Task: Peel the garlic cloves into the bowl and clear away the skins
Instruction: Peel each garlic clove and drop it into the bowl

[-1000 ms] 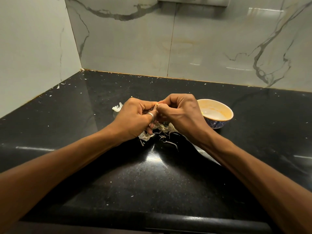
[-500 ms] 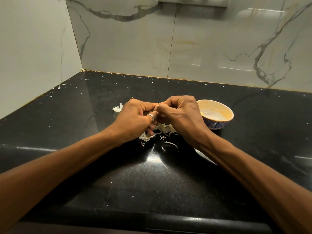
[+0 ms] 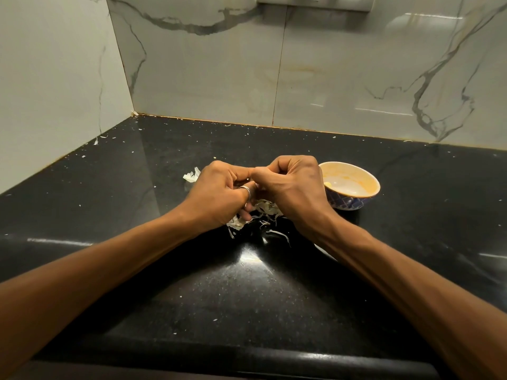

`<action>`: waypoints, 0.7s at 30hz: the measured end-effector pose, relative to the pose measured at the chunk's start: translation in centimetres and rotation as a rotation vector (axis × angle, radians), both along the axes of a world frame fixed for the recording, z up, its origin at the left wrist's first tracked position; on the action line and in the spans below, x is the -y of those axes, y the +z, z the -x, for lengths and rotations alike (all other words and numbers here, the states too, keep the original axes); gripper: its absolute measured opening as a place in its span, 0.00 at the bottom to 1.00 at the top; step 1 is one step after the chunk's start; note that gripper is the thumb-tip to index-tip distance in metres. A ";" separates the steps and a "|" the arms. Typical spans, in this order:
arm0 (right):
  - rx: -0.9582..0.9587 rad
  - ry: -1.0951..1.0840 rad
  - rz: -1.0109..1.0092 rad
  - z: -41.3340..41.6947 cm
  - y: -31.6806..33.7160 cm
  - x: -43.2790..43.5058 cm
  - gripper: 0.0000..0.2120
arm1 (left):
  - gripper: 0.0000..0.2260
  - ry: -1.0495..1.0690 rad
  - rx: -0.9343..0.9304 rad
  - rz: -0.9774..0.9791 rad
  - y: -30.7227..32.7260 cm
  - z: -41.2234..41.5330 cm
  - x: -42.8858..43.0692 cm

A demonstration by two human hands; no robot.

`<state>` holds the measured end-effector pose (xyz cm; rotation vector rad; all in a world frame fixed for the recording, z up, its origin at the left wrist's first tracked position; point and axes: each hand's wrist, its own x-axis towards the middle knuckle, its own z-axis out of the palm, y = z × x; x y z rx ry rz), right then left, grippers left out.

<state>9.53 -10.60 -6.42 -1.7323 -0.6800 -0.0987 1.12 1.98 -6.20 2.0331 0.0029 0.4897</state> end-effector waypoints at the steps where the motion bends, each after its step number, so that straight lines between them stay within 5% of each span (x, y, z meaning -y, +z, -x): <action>1: -0.001 -0.005 -0.003 0.0 0.0 0.0 0.14 | 0.16 -0.001 -0.001 0.003 0.0 0.0 0.0; 21: -0.046 0.019 -0.011 0.3 0.4 0.3 0.18 | 0.12 -0.080 -0.044 0.153 0.4 0.2 0.2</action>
